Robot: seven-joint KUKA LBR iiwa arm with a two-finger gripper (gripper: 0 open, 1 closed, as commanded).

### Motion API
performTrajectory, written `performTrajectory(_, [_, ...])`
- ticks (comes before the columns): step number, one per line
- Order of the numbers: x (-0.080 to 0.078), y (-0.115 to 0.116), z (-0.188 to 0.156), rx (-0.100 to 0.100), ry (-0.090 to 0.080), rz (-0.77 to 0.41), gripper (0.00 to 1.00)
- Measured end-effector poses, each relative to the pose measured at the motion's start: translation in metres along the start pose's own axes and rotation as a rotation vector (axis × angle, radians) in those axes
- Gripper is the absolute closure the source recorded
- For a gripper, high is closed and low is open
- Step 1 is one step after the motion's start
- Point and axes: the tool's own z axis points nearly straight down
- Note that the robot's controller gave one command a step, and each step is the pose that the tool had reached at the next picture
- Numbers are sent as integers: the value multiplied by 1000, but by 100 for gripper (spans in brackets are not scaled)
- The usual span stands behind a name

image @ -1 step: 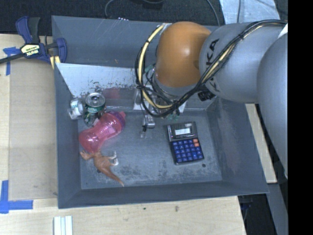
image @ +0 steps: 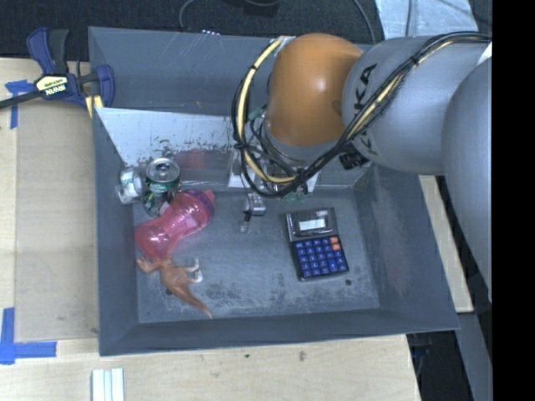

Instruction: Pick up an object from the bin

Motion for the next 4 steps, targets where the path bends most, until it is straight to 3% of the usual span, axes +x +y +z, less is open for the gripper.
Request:
performTrajectory(1, [5, -11, -5, -1, 4, 49, 0])
performTrajectory(2, [7, -42, -3, 1, -1, 180, 0])
performTrajectory(3, [9, -56, 10, 0, 0, 100, 0])
performTrajectory(4, [5, -72, 15, 0, -3, 198, 0])
